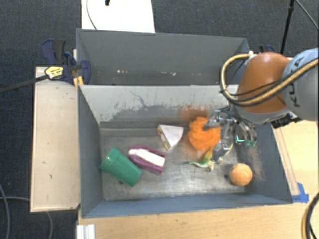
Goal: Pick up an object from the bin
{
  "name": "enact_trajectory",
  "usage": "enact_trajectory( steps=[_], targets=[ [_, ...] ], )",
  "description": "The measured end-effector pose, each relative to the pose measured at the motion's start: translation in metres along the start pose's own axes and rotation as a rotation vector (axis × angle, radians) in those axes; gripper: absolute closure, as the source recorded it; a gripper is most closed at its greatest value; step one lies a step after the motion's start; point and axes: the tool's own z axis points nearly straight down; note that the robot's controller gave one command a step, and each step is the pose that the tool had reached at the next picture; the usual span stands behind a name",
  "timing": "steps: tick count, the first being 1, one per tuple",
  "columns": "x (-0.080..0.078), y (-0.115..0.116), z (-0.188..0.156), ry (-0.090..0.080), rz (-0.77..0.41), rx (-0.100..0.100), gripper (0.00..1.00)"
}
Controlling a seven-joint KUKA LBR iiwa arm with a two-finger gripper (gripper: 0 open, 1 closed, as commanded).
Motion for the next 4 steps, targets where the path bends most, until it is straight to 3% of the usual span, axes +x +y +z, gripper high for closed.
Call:
enact_trajectory(
  steps=[2,3,4],
  targets=[
    [-0.003,0.0,0.0,-0.008,0.018,0.001,0.0],
    [-0.01,0.013,0.028,-0.013,0.329,-0.002,0.0],
    [-0.006,-0.006,0.052,-0.054,0.103,-0.006,1.0]
  ],
)
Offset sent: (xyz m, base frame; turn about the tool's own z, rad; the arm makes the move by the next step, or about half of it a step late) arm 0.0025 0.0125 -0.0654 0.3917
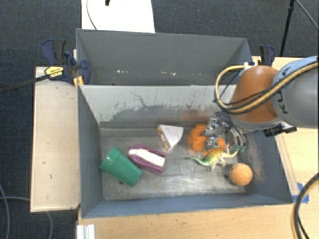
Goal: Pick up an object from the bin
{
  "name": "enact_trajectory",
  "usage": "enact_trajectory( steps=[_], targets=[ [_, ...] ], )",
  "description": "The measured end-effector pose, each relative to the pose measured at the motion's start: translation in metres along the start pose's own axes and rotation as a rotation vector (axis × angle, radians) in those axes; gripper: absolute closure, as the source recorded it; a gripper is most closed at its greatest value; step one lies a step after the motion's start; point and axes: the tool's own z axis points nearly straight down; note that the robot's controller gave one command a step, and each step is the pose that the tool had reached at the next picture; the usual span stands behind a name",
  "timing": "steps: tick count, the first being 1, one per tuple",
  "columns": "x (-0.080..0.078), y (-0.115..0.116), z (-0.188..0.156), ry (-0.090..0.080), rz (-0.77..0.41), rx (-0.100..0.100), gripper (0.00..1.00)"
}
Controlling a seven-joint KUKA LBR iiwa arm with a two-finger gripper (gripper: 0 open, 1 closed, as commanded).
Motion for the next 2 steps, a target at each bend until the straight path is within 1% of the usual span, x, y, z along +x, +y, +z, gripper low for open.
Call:
enact_trajectory(
  steps=[1,2],
  targets=[
    [0.0,0.0,0.0,0.001,-0.001,0.0,1.0],
    [0.034,0.013,-0.184,0.041,0.052,0.009,1.0]
  ],
)
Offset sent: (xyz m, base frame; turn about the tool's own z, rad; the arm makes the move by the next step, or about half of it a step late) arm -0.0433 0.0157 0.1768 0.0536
